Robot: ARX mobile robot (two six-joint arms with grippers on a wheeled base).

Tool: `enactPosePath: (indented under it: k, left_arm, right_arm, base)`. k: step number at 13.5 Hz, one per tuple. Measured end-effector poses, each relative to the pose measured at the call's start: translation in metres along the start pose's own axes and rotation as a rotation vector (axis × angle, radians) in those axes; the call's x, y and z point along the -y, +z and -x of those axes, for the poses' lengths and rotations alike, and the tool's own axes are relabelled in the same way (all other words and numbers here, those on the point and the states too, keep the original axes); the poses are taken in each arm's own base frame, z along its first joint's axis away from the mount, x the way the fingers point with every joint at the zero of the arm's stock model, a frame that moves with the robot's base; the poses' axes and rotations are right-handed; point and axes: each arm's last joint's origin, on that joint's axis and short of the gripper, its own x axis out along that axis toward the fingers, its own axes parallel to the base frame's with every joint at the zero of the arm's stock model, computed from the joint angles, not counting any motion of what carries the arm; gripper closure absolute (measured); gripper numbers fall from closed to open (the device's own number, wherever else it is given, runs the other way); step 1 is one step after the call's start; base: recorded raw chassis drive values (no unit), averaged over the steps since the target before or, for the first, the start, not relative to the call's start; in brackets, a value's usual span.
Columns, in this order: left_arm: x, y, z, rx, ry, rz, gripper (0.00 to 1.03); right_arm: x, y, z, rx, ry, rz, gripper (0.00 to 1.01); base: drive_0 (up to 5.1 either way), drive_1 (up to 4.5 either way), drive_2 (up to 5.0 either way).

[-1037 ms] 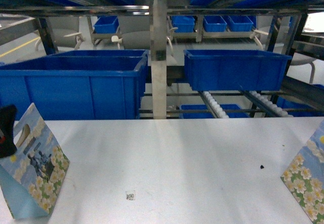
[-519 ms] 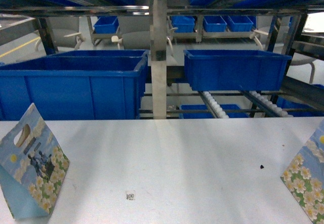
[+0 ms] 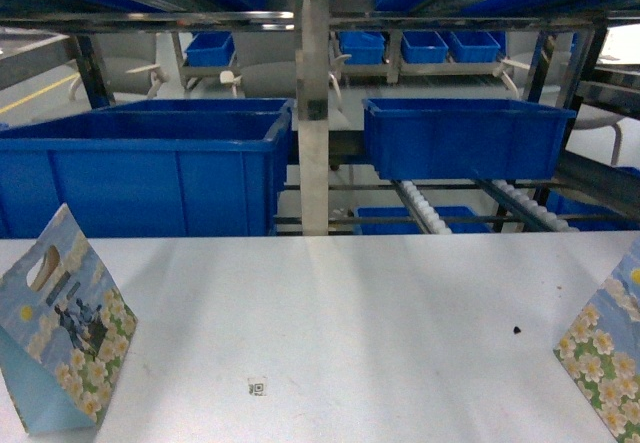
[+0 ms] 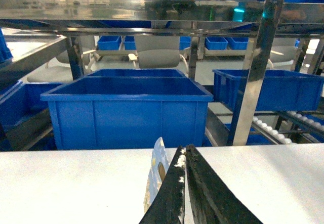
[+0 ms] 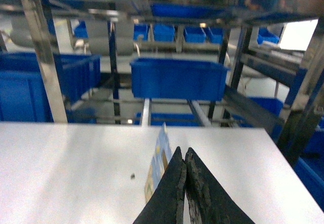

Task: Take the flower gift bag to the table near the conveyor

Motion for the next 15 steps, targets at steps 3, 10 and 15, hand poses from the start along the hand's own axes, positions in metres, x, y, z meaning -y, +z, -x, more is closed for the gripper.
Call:
enactPosePath:
  k: [3,10,15]
  left_arm:
    - [0.000,-0.001,0.003,0.005,0.002,-0.002,1.01]
    - [0.000,-0.009,0.012,0.026,0.000,-0.003,1.01]
    - [0.000,-0.016,0.024,-0.034,0.000,-0.003,1.01]
  right_arm:
    - [0.000,-0.002,0.008,0.006,-0.001,-0.001,0.99]
    - [0.000,-0.001,0.009,0.009,-0.002,-0.002,0.99]
    - [0.000,-0.001,0.009,0.009,-0.002,-0.002,0.99]
  base:
    - [0.0,0.00,0.0]
    - [0.0,0.00,0.0]
    - [0.0,0.00,0.0]
